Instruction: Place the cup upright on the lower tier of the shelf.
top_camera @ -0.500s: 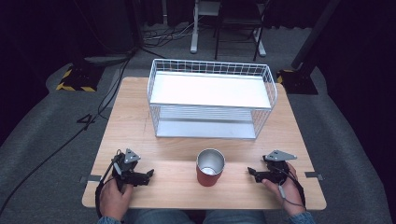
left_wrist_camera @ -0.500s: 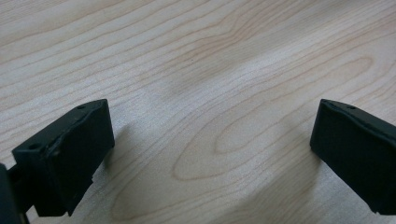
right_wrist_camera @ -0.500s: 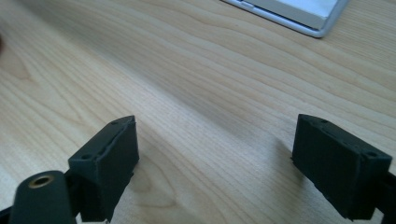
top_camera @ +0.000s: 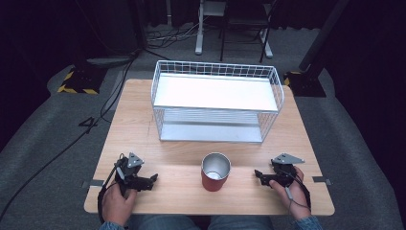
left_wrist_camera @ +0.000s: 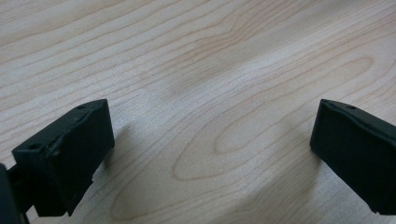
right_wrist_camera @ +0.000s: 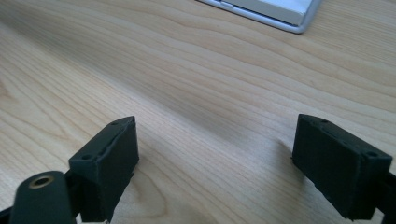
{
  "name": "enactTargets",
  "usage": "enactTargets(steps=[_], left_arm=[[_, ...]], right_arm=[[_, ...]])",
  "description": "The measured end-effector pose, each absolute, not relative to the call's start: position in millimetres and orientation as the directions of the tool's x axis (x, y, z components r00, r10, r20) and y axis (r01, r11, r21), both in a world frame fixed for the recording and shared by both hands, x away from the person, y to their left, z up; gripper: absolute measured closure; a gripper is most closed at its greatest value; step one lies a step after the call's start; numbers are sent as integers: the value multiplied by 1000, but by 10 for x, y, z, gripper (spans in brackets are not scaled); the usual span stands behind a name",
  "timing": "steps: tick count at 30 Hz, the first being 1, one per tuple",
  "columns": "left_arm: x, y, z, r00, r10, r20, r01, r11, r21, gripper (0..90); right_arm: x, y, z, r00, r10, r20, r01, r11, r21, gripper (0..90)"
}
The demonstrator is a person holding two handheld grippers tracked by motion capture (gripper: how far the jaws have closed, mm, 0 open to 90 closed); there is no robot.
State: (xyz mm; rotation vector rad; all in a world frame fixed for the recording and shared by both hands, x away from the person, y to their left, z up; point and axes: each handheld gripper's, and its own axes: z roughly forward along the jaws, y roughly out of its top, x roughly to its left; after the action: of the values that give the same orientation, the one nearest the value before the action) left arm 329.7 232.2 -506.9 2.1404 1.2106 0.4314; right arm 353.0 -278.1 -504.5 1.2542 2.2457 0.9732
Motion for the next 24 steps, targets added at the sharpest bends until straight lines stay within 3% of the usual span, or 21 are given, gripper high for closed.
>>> enactTargets(steps=[8, 24], left_arm=[[3297, 2322, -5069, 523, 852, -25, 644, -376, 666, 0], [3315, 2320, -5068, 521, 853, -23, 644, -375, 667, 0]], right_arm=[[3524, -2824, -5010, -509, 856, 90, 617, 290, 731, 160], [3222, -2745, -4752, -590, 802, 93, 505, 277, 817, 159]])
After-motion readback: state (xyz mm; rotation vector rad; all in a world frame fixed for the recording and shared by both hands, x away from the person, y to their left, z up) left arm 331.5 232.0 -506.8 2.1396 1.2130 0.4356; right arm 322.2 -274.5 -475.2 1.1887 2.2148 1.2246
